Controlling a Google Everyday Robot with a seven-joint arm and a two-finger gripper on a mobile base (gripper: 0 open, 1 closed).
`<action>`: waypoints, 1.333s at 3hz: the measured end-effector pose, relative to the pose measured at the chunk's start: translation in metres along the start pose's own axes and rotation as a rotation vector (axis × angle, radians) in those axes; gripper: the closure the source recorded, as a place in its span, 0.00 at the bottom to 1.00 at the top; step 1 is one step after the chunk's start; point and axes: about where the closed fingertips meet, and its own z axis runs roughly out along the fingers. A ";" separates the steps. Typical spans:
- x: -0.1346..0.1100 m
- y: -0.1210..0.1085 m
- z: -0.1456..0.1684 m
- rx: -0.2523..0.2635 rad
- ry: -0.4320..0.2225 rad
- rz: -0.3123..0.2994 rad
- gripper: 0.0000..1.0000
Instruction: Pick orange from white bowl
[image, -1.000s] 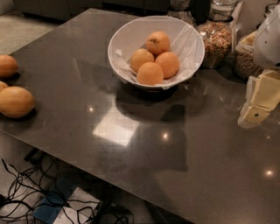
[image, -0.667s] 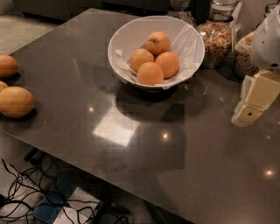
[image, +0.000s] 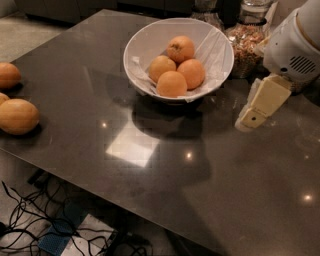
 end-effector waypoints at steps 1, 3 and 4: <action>0.000 0.000 0.000 0.000 0.000 0.000 0.00; -0.029 0.008 0.008 0.037 -0.150 0.088 0.00; -0.049 0.002 0.015 0.074 -0.194 0.188 0.00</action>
Offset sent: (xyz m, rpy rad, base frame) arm 0.0049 0.0160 -0.0008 0.1296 -0.0677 -0.0261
